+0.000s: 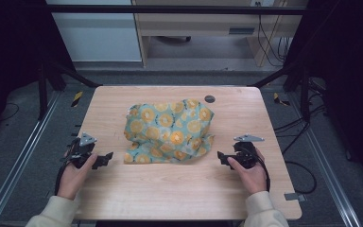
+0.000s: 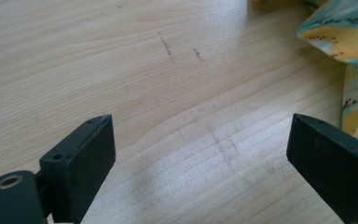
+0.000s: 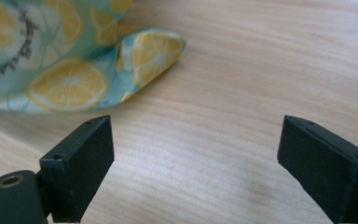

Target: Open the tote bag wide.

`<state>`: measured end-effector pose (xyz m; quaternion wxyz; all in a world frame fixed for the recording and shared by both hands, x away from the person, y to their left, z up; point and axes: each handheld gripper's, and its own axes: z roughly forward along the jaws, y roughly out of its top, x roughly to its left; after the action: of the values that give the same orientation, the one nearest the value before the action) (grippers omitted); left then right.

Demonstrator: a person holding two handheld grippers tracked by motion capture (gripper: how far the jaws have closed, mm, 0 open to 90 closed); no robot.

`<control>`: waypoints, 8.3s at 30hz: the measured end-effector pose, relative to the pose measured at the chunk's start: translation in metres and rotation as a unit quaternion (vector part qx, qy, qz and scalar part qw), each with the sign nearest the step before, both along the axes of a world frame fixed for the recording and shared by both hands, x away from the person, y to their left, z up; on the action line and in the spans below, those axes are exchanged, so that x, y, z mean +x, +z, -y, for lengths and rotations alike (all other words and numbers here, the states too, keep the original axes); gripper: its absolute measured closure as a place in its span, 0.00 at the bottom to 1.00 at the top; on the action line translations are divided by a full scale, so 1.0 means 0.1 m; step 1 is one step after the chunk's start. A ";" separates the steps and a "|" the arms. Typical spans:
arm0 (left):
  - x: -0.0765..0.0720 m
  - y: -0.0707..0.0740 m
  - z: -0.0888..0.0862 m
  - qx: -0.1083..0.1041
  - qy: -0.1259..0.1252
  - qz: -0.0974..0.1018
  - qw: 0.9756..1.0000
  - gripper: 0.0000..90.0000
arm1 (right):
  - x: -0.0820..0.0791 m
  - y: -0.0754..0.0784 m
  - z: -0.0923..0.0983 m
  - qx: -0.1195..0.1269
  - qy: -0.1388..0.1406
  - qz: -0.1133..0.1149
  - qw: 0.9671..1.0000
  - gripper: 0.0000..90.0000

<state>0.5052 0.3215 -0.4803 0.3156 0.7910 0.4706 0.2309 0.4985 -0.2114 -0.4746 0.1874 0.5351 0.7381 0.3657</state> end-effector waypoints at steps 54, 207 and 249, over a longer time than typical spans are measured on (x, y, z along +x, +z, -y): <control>0.00 0.00 0.09 0.003 -0.020 -0.008 1.000 0.09 | 1.27 1.20 -0.87 0.005 0.143 -0.013 0.990 1.00; -0.46 0.79 0.96 -0.007 -0.302 -0.015 0.953 1.00 | -0.75 0.85 -0.96 -0.050 0.285 0.078 0.954 0.96; -0.50 0.13 0.91 0.036 -0.286 -0.050 0.956 0.98 | -0.51 0.74 -0.85 -0.033 0.220 0.021 0.975 0.20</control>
<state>0.4552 0.2302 -0.4675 0.3157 0.9138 0.2315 0.1080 0.4470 -0.1267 -0.4010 0.1356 0.3452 0.8454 0.3845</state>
